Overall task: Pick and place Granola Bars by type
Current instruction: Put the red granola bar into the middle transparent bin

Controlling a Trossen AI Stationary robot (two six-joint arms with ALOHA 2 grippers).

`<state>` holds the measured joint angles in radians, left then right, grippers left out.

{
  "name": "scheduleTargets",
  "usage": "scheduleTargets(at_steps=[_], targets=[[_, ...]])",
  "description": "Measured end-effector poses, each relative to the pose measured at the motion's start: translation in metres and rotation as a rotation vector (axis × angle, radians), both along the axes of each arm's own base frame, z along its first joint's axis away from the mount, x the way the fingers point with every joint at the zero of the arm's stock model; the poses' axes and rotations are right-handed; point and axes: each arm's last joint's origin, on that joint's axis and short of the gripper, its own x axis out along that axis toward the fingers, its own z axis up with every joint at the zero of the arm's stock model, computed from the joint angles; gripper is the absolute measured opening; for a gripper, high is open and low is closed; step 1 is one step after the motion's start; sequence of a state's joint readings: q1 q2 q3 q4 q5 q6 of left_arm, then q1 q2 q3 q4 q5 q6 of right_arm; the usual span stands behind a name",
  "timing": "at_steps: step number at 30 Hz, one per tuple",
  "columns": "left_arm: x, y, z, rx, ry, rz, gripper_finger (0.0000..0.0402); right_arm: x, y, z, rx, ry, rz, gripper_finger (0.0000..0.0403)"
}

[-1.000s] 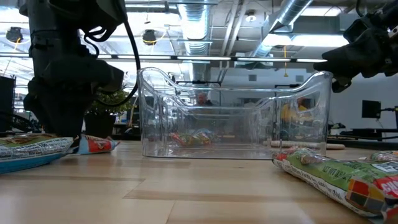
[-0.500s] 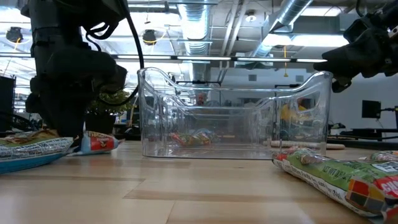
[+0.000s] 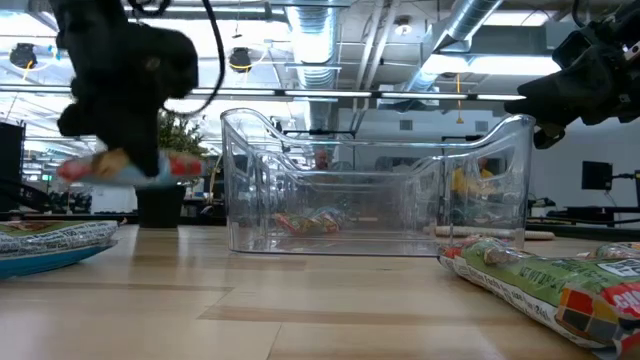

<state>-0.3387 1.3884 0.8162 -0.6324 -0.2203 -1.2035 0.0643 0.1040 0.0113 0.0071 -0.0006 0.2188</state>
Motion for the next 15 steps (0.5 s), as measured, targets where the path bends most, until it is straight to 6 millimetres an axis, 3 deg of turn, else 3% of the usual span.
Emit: scheduleTargets(at_steps=[15], targets=[[-0.043,0.027,0.076,0.15,-0.439,0.244,0.0025,0.0,0.0,0.0,0.0,0.0,0.0,0.0133]])
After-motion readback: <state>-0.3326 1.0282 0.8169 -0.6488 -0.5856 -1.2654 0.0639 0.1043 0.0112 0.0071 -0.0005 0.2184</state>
